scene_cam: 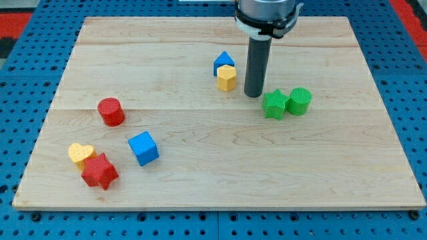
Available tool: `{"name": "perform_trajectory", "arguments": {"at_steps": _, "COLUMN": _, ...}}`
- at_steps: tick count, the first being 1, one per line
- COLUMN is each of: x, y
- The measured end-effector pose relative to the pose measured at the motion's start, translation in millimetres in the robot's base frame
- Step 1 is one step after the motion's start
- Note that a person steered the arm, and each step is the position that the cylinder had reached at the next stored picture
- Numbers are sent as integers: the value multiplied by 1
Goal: Place the yellow hexagon and red star diagonal to each other
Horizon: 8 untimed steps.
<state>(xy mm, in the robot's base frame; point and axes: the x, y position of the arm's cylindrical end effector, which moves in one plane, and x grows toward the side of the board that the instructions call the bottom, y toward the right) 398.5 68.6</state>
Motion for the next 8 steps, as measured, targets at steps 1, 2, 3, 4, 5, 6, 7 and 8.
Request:
{"name": "perform_trajectory", "arguments": {"at_steps": 1, "x": -22, "y": -9}}
{"name": "perform_trajectory", "arguments": {"at_steps": 2, "x": -28, "y": -77}}
{"name": "perform_trajectory", "arguments": {"at_steps": 3, "x": -27, "y": -136}}
{"name": "perform_trajectory", "arguments": {"at_steps": 4, "x": -22, "y": -142}}
{"name": "perform_trajectory", "arguments": {"at_steps": 5, "x": 28, "y": -112}}
{"name": "perform_trajectory", "arguments": {"at_steps": 6, "x": 93, "y": -112}}
{"name": "perform_trajectory", "arguments": {"at_steps": 7, "x": 150, "y": -117}}
{"name": "perform_trajectory", "arguments": {"at_steps": 8, "x": 188, "y": -140}}
